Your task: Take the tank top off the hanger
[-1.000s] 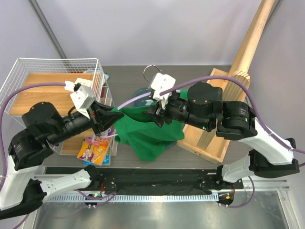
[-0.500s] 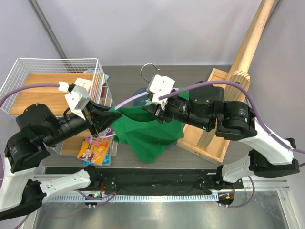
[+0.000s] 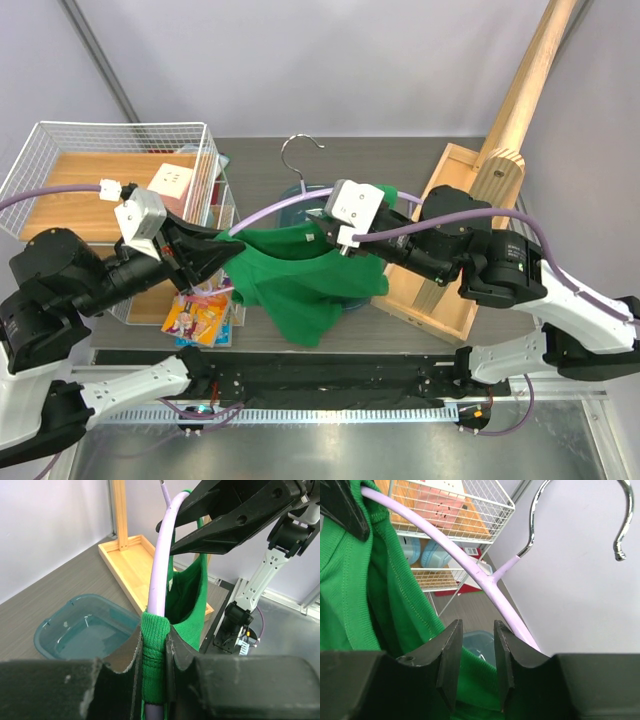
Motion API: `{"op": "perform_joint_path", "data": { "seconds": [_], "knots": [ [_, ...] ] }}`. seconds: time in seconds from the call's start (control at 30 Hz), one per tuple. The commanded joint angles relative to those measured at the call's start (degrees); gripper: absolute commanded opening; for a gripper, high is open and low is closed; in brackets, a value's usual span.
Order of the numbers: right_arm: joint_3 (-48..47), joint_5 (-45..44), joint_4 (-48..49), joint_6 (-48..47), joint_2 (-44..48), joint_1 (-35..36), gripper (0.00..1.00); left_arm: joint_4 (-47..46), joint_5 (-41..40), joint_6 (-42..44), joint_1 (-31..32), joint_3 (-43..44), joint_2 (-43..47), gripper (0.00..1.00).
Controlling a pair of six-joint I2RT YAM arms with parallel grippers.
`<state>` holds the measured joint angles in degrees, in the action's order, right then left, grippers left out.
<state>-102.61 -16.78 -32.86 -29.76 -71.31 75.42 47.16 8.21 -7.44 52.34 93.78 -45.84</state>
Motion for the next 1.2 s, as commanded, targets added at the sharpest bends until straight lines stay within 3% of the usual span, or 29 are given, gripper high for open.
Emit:
{"op": "perform_joint_path", "data": {
  "seconds": [0.0, 0.33, 0.43, 0.47, 0.57, 0.63, 0.67, 0.73, 0.8, 0.87, 0.93, 1.17],
  "knots": [
    [-2.5, 1.5, 6.2, -1.4, -0.8, -0.1, 0.36, -4.5, 3.2, -1.8, 0.0, 2.0, -0.3, 0.00],
    [-6.7, 1.8, 5.8, 0.0, -5.8, 0.0, 0.25, -4.9, 3.4, -2.1, 0.0, 2.8, -2.5, 0.00],
    [-7.5, 0.8, 6.1, 0.2, -5.3, 0.0, 0.13, -4.7, 2.2, -2.1, 0.0, 3.2, -3.0, 0.00],
    [-7.6, 0.8, 5.6, 0.2, -4.9, 0.0, 0.04, -4.7, 0.9, -2.2, 0.0, 3.3, -3.1, 0.00],
    [-5.2, 2.3, 5.4, -0.1, -1.7, 0.0, 0.01, -5.4, 0.0, -2.5, 0.0, 2.8, -2.8, 0.00],
    [-2.3, 4.5, 4.5, -0.2, 0.5, 0.1, 0.11, -5.8, 0.0, -2.9, 0.1, 2.4, -2.7, 0.00],
    [-1.5, 5.8, 3.1, 0.1, 1.5, 0.0, 0.27, -6.0, -0.1, -3.1, 0.0, 2.2, -2.5, 0.00],
    [-0.5, 9.5, 0.6, 2.3, 4.5, 0.0, 0.43, -6.0, -0.8, -3.1, 0.0, 2.2, -2.3, 0.00],
    [-0.1, 14.2, -2.9, 3.3, 7.1, 0.0, 0.76, -4.8, -1.2, -2.6, 0.1, 2.5, -2.3, 0.00],
    [0.8, 14.6, -3.2, 2.3, 8.7, 0.0, 0.90, -3.1, -0.6, -1.9, 0.1, 2.6, -2.3, 0.00],
    [0.7, 13.9, -3.2, 1.5, 8.7, 0.0, 0.96, -2.2, 0.3, -1.2, 0.0, 2.6, -2.0, 0.00],
    [-4.0, 12.3, -5.4, 0.9, 2.5, -0.1, 0.94, -1.2, 4.3, -1.2, 0.1, 2.4, 0.1, 0.00]
  ]
}}
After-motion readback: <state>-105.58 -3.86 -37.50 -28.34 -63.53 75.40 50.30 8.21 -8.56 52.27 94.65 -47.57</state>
